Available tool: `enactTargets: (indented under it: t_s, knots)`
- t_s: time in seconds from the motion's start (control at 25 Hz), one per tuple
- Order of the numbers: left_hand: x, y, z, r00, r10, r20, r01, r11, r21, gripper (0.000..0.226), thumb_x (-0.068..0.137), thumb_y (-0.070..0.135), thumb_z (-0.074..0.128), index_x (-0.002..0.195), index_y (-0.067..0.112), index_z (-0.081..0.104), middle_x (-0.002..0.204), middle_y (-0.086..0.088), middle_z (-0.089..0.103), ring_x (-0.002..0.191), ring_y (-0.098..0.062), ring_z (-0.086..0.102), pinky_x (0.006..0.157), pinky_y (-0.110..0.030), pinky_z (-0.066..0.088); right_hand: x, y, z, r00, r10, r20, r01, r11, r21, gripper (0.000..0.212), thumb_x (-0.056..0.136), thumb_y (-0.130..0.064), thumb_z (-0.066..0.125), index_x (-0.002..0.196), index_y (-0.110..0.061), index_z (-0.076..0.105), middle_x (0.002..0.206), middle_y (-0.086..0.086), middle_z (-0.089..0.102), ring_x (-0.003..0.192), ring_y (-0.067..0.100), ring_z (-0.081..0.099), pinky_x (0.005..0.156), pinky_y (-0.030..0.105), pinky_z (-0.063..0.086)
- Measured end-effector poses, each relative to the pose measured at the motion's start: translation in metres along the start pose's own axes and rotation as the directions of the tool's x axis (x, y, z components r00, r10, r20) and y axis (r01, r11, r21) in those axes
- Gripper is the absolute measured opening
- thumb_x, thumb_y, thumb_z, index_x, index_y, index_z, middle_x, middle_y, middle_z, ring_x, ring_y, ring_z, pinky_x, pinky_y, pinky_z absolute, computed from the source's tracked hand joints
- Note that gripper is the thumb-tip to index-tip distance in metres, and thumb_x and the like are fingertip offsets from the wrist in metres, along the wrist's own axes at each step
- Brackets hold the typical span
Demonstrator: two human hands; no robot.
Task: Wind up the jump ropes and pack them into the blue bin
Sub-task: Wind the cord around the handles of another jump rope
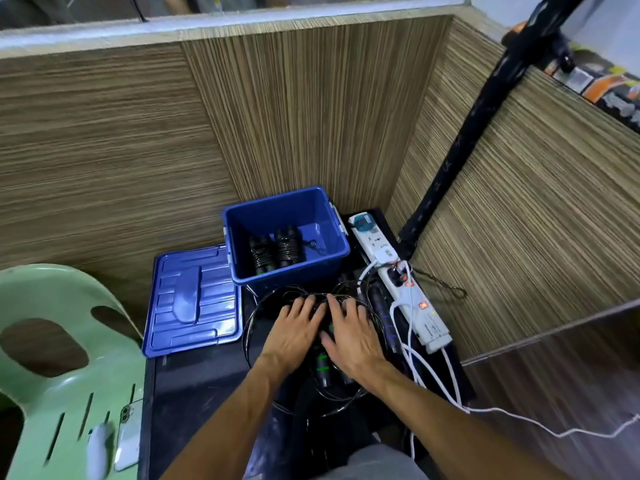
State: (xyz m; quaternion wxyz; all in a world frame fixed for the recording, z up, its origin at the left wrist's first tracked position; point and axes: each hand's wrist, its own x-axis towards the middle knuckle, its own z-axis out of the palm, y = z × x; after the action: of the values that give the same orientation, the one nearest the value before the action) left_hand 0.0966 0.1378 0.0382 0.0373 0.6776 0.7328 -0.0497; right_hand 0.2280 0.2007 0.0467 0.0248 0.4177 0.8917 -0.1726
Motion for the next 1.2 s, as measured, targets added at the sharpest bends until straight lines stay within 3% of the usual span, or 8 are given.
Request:
enactTargets:
  t_s: [0.12,0.4,0.52,0.68,0.84,0.96,1.08,1.2]
  knots:
    - [-0.004,0.015,0.006,0.978,0.011,0.21,-0.025,0.998,0.064,0.079,0.095,0.016,0.048,0.153,0.009,-0.005,0.161,-0.015,0.002,0.145,-0.032,0.016,0.111,-0.042,0.027,-0.02,-0.006,0.019,0.978,0.124,0.17,-0.133,0.99,0.044,0.097,0.089,-0.046,0.063,0.157,-0.015,0.0,0.146,0.012,0.027,0.129,0.031,0.036,0.101,0.044,0.044]
    - [-0.005,0.022,0.027,0.972,-0.024,0.235,-0.01,0.989,0.144,0.079,0.101,0.021,0.041,0.149,0.011,-0.021,0.16,-0.018,-0.009,0.147,-0.036,0.007,0.115,-0.045,0.025,-0.03,-0.028,0.056,0.927,0.248,0.28,-0.277,0.958,0.071,0.119,0.087,-0.038,0.071,0.152,-0.01,-0.025,0.16,0.02,-0.024,0.148,0.039,0.007,0.114,0.052,0.024]
    - [0.004,0.015,0.033,0.975,0.006,0.223,-0.046,0.983,0.177,0.077,0.101,0.021,0.038,0.149,0.012,-0.022,0.16,-0.019,0.0,0.146,-0.036,0.011,0.114,-0.045,0.024,-0.026,-0.03,0.064,0.925,0.275,0.263,-0.302,0.951,0.069,0.112,0.088,-0.03,0.068,0.152,-0.01,-0.021,0.161,0.022,-0.009,0.147,0.039,0.008,0.114,0.051,0.024]
    - [0.016,0.017,0.029,0.983,0.022,0.183,-0.059,0.978,0.201,0.077,0.099,0.019,0.041,0.152,0.012,-0.013,0.154,-0.02,0.015,0.141,-0.036,0.02,0.112,-0.043,0.025,-0.025,-0.025,0.068,0.953,0.281,0.11,-0.289,0.955,0.065,0.103,0.085,-0.022,0.069,0.157,-0.01,-0.004,0.149,0.017,0.03,0.129,0.033,0.036,0.105,0.043,0.035]
    - [0.018,0.004,0.009,0.998,0.016,0.068,-0.03,0.978,0.204,0.072,0.091,0.023,0.054,0.15,0.01,0.014,0.149,-0.017,0.028,0.134,-0.034,0.031,0.108,-0.043,0.031,-0.02,-0.018,0.042,0.987,0.158,-0.025,-0.158,0.987,-0.016,0.102,0.075,-0.014,0.074,0.157,-0.012,0.013,0.135,0.011,0.047,0.114,0.028,0.049,0.096,0.039,0.042]
    - [0.017,-0.022,-0.014,0.996,0.082,-0.037,-0.075,0.982,0.171,0.084,0.076,0.039,0.068,0.146,0.008,0.032,0.153,-0.017,0.032,0.138,-0.037,0.034,0.109,-0.046,0.034,-0.011,-0.008,0.009,0.991,-0.075,-0.107,0.065,0.993,-0.097,0.11,0.065,-0.012,0.076,0.156,-0.011,0.014,0.134,0.008,0.05,0.108,0.028,0.052,0.09,0.039,0.047]
    - [0.027,-0.049,-0.05,0.951,0.261,-0.166,-0.236,0.959,0.158,0.093,0.055,0.05,0.079,0.129,0.005,0.045,0.123,-0.012,0.058,0.109,-0.031,0.056,0.089,-0.04,0.049,0.007,0.004,-0.038,0.937,-0.324,-0.134,0.291,0.932,-0.218,0.108,0.064,-0.017,0.072,0.155,-0.007,0.015,0.138,0.007,0.047,0.11,0.028,0.051,0.09,0.038,0.048]
    - [0.044,-0.062,-0.098,0.906,0.29,-0.309,-0.246,0.953,0.174,0.068,0.058,0.051,0.071,0.108,0.011,0.049,0.095,-0.004,0.055,0.087,-0.025,0.052,0.078,-0.037,0.046,0.026,0.005,-0.088,0.903,-0.387,-0.186,0.325,0.9,-0.29,0.108,0.067,-0.02,0.068,0.157,-0.011,0.01,0.142,0.004,0.043,0.113,0.026,0.048,0.09,0.04,0.046]
